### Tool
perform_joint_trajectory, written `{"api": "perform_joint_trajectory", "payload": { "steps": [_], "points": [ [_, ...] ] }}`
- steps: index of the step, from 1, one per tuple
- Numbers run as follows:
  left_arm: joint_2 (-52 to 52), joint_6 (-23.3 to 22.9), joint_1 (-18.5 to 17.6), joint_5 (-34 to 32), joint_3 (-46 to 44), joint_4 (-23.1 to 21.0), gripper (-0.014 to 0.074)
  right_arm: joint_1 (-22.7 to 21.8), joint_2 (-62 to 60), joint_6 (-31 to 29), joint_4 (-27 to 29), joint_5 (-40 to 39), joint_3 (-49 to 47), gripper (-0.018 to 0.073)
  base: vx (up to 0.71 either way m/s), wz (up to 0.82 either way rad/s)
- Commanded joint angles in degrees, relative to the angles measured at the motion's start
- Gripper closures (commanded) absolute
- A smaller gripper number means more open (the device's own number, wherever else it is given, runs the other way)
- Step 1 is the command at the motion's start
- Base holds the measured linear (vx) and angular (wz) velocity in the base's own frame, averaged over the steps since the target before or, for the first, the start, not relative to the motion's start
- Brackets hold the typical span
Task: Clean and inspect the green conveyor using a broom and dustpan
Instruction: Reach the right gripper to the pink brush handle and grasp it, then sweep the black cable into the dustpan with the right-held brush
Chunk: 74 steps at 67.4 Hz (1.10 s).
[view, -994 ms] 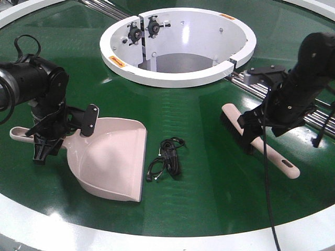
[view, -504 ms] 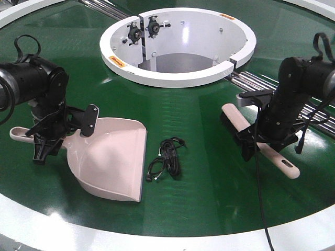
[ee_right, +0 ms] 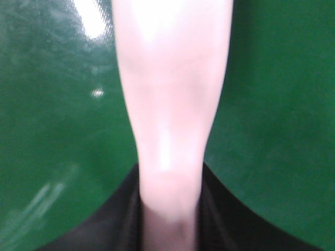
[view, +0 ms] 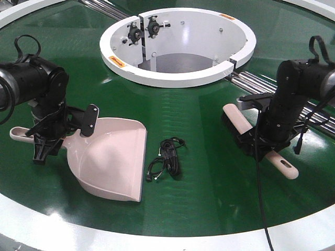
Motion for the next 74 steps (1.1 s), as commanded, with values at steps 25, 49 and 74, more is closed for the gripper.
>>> {"api": "perform_joint_trajectory", "payload": {
  "steps": [25,49,74],
  "points": [
    [-2.86,-0.27,-0.42,0.00,-1.55,0.10,0.0603,10.88,-11.84,14.59,0.92,1.61,3.37,0.0564,0.00,0.00],
    [-2.86,-0.27,-0.42,0.00,-1.55,0.10,0.0603,23.20,-9.98,37.23,-4.95,5.67,3.32,0.0564,0.00,0.00],
    [-2.86,-0.27,-0.42,0.00,-1.55,0.10,0.0603,26.24,-4.62,41.76,-3.08,9.19,-3.19,0.0564,0.00,0.00]
  ]
}}
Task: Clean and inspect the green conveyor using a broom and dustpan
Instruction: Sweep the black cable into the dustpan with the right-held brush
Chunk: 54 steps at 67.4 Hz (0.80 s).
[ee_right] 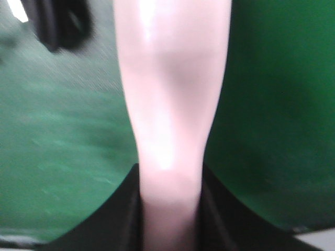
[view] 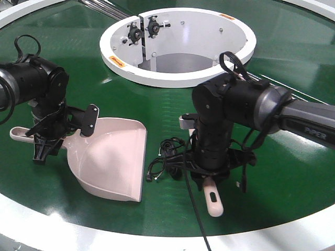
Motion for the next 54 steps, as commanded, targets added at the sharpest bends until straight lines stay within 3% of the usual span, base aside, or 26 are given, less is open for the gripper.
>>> {"api": "perform_joint_trajectory", "payload": {
  "steps": [1,43,54],
  "points": [
    [-2.86,-0.27,-0.42,0.00,-1.55,0.16,0.0603,-0.13,-0.99,-0.01,-0.34,4.02,-4.82,0.0564,0.00,0.00],
    [-2.86,-0.27,-0.42,-0.01,-1.55,0.16,0.0603,-0.08,3.56,0.47,2.72,3.96,-7.19,0.0562,0.00,0.00],
    [-2.86,-0.27,-0.42,-0.01,-1.55,0.16,0.0603,1.93,5.62,-0.27,3.72,3.96,-7.19,0.0561,0.00,0.00]
  ]
}}
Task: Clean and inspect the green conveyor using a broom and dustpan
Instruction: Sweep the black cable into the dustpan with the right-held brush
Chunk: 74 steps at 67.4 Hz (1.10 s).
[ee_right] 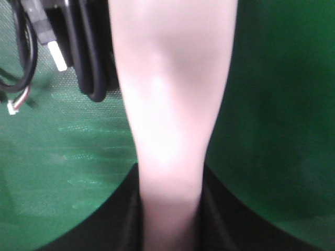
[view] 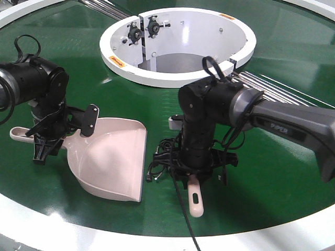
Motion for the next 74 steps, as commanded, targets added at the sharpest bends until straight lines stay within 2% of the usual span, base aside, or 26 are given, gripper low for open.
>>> {"api": "perform_joint_trajectory", "payload": {
  "steps": [1,23,41,48,63,74],
  "points": [
    [-2.86,-0.27,-0.42,-0.01,-1.55,0.16,0.0603,1.40,-1.44,-0.91,0.69,4.38,-1.58,0.0562,0.00,0.00],
    [-2.86,-0.27,-0.42,-0.01,-1.55,0.16,0.0603,5.14,1.28,-2.40,5.12,4.38,-8.29,0.0562,0.00,0.00],
    [-2.86,-0.27,-0.42,-0.01,-1.55,0.16,0.0603,7.34,5.13,-5.38,13.83,4.32,-17.30,0.0561,0.00,0.00],
    [-2.86,-0.27,-0.42,-0.01,-1.55,0.16,0.0603,8.45,6.78,-7.58,15.52,4.32,-21.10,0.0561,0.00,0.00],
    [-2.86,-0.27,-0.42,-0.01,-1.55,0.16,0.0603,9.40,6.33,-8.50,14.34,4.32,-26.32,0.0561,0.00,0.00],
    [-2.86,-0.27,-0.42,-0.01,-1.55,0.16,0.0603,8.95,3.33,-8.44,9.95,4.32,-26.20,0.0561,0.00,0.00]
  ]
}}
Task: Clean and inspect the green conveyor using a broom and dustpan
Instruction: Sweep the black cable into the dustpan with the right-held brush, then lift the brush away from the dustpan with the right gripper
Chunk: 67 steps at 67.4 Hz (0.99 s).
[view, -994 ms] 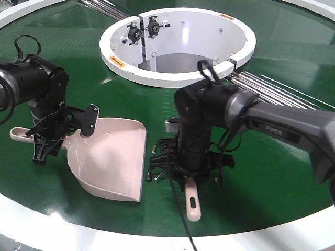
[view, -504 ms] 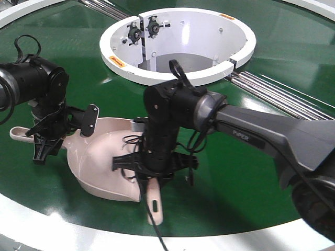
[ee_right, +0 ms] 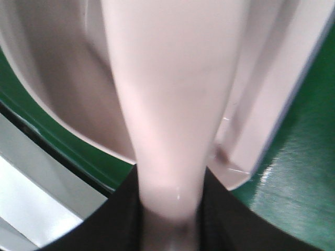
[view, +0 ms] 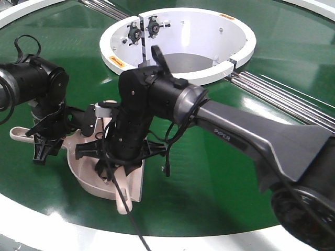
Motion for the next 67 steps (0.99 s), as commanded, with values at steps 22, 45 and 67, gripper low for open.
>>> {"api": "perform_joint_trajectory", "payload": {
  "steps": [22,45,67],
  "points": [
    [-2.86,-0.27,-0.42,0.03,-1.55,0.15,0.0603,-5.54,-13.96,-2.01,-7.43,3.23,3.34,0.0561,0.00,0.00],
    [-2.86,-0.27,-0.42,0.03,-1.55,0.15,0.0603,-20.07,-26.43,-8.49,-14.56,3.23,25.35,0.0561,0.00,0.00],
    [-2.86,-0.27,-0.42,0.03,-1.55,0.15,0.0603,-33.67,-26.75,-20.94,-16.67,3.23,29.18,0.0555,0.00,0.00]
  ]
}}
